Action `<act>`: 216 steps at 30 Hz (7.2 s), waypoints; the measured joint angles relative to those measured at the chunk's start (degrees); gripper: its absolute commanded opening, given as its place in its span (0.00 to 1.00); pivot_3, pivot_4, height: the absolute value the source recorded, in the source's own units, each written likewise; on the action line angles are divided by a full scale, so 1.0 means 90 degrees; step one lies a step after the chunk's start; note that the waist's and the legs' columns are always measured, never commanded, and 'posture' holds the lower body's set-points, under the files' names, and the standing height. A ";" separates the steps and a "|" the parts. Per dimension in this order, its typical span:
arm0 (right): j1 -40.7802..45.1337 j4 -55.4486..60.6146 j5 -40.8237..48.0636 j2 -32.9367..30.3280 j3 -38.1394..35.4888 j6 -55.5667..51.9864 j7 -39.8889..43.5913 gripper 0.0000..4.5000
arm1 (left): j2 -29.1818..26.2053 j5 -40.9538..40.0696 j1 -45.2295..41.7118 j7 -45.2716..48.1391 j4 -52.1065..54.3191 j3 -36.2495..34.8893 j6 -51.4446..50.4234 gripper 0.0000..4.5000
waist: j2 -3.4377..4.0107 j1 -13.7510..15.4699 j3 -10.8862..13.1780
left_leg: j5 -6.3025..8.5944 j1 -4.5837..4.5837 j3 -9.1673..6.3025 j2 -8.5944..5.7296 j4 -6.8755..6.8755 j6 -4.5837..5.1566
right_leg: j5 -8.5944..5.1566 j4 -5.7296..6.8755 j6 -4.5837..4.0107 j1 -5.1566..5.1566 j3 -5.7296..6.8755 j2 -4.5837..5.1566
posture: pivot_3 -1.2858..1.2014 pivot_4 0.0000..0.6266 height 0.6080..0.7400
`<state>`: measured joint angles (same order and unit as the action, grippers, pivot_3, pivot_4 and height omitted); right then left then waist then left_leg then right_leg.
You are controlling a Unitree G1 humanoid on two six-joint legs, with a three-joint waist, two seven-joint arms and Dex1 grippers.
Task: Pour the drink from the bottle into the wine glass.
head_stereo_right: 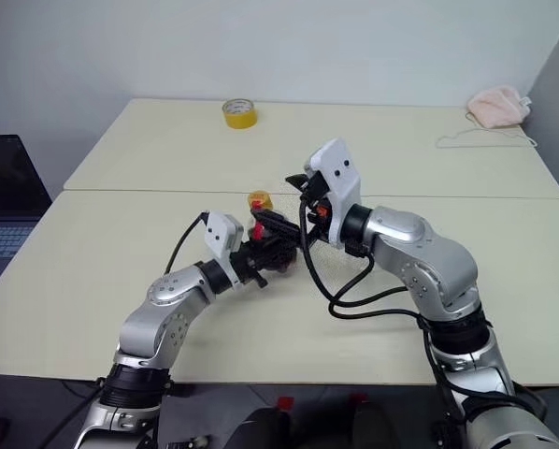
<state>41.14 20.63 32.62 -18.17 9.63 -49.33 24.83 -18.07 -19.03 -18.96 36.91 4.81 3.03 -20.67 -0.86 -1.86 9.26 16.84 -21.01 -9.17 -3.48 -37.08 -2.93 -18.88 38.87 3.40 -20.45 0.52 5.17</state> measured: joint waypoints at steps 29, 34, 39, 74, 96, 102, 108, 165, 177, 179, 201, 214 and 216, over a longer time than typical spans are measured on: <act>0.0510 -0.0708 -0.0556 0.0750 -0.0002 0.0278 0.0003 1.00 | -0.0093 0.0416 -0.0519 -0.0269 -0.0751 -0.0193 0.0632 0.22 | 0.0002 -0.0071 -0.0001 | -0.0008 -0.0103 -0.0003 0.0000 -0.0050 -0.0014 | 0.0012 0.0030 -0.0016 -0.0100 0.0004 -0.0001 | 0.52 0.24 1.00; 0.0574 -0.0866 -0.0737 0.0906 0.0089 0.0284 -0.0001 1.00 | -0.0094 0.0483 -0.0516 -0.0271 -0.0720 -0.0114 0.0632 0.22 | 0.0002 -0.0114 -0.0001 | -0.0008 -0.0105 -0.0003 -0.0001 -0.0051 -0.0014 | 0.0012 0.0030 -0.0016 -0.0101 0.0003 -0.0001 | 0.52 0.24 1.00; 0.0620 -0.1045 -0.0869 0.1071 0.0134 0.0322 -0.0014 1.00 | -0.0094 0.0518 -0.0516 -0.0270 -0.0717 -0.0109 0.0633 0.22 | 0.0002 -0.0134 -0.0001 | -0.0008 -0.0105 -0.0004 -0.0001 -0.0055 -0.0014 | 0.0012 0.0033 -0.0016 -0.0101 0.0004 -0.0001 | 0.52 0.24 1.00; 0.1878 -0.4909 -0.1402 0.0804 0.0331 0.3422 0.3486 0.28 | -0.0160 0.0405 -0.0262 -0.0281 -0.0296 -0.0194 0.0190 0.20 | 0.0003 -0.0169 -0.0001 | -0.0007 -0.0106 -0.0002 -0.0001 -0.0078 -0.0015 | 0.0012 0.0062 -0.0017 -0.0105 0.0004 -0.0001 | 0.52 0.24 1.00; 0.0438 -0.2287 -0.1385 0.0622 -0.0189 0.2394 0.2630 0.91 | -0.0143 0.0521 -0.0186 -0.0416 -0.0197 -0.0126 0.0283 0.20 | 0.0004 -0.0137 -0.0002 | -0.0005 -0.0118 -0.0005 -0.0006 -0.0086 -0.0019 | 0.0012 0.0065 -0.0017 -0.0110 0.0002 0.0006 | 0.52 0.24 1.00; -0.0320 -0.0065 -0.1543 0.1018 -0.0216 0.0922 0.0595 0.91 | -0.0016 0.0840 -0.0235 -0.0846 -0.0219 -0.0124 0.0575 0.20 | 0.0005 -0.0143 -0.0003 | -0.0005 -0.0118 -0.0002 -0.0005 -0.0085 -0.0019 | 0.0012 0.0078 -0.0017 -0.0122 -0.0005 0.0004 | 0.52 0.24 1.00; -0.0317 0.0126 -0.2057 0.1473 0.0112 0.0499 -0.0604 0.91 | 0.0089 0.1085 -0.0267 -0.1146 -0.0363 -0.0124 0.0758 0.20 | 0.0006 -0.0142 -0.0004 | -0.0005 -0.0118 -0.0001 -0.0007 -0.0085 -0.0019 | 0.0012 0.0079 -0.0017 -0.0122 -0.0005 0.0003 | 0.52 0.24 1.00; 0.1567 -0.4385 -0.1739 0.0896 0.0368 0.3405 0.2595 0.28 | 0.0261 0.1199 -0.0260 -0.1279 -0.0385 -0.0178 0.0533 0.19 | 0.0006 -0.0167 -0.0004 | -0.0005 -0.0116 0.0000 -0.0004 -0.0085 -0.0019 | 0.0012 0.0078 -0.0017 -0.0121 0.0001 0.0001 | 0.52 0.24 1.00; 0.1552 -0.4503 -0.2015 0.0691 0.0320 0.3783 0.2785 0.88 | 0.0262 0.1199 -0.0144 -0.1161 -0.0316 -0.0071 0.0530 0.19 | 0.0006 -0.0160 -0.0004 | -0.0005 -0.0117 -0.0001 -0.0005 -0.0086 -0.0019 | 0.0012 0.0078 -0.0017 -0.0121 0.0000 0.0003 | 0.52 0.24 1.00; 0.1521 -0.4445 -0.2021 0.0628 0.0288 0.3771 0.2751 1.00 | 0.0264 0.1199 -0.0144 -0.1135 -0.0296 -0.0068 0.0530 0.19 | 0.0006 -0.0160 -0.0004 | -0.0005 -0.0117 0.0000 -0.0005 -0.0086 -0.0019 | 0.0012 0.0078 -0.0017 -0.0121 0.0000 0.0003 | 0.52 0.24 1.00; -0.0093 -0.1069 -0.2494 0.1334 0.0379 0.2096 0.0080 1.00 | 0.0445 0.1203 -0.0152 -0.1255 -0.0230 -0.0052 0.0534 0.19 | 0.0006 -0.0150 -0.0004 | -0.0005 -0.0119 0.0000 -0.0007 -0.0089 -0.0019 | 0.0012 0.0086 -0.0017 -0.0124 -0.0002 0.0004 | 0.52 0.24 1.00; -0.0129 -0.1191 -0.2728 0.1296 0.0369 0.2097 -0.0133 1.00 | 0.0477 0.1224 -0.0192 -0.1250 -0.0268 -0.0034 0.0542 0.19 | 0.0006 -0.0152 -0.0004 | -0.0005 -0.0119 0.0000 -0.0006 -0.0088 -0.0019 | 0.0012 0.0086 -0.0017 -0.0124 -0.0002 0.0002 | 0.52 0.24 1.00; -0.0128 -0.1203 -0.2729 0.1288 0.0365 0.2096 -0.0133 1.00 | 0.0478 0.1229 -0.0193 -0.1251 -0.0276 -0.0019 0.0542 0.19 | 0.0006 -0.0153 -0.0004 | -0.0005 -0.0119 0.0000 -0.0006 -0.0088 -0.0019 | 0.0012 0.0086 -0.0017 -0.0124 -0.0002 0.0002 | 0.52 0.24 1.00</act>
<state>39.98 9.81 8.06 -6.58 12.91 -30.46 23.63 -13.77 -7.97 -20.70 25.65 2.32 2.85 -15.79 -0.81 -3.24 9.22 16.79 -22.08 -9.17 -3.53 -37.88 -3.10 -18.77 39.64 3.25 -21.56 0.50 5.19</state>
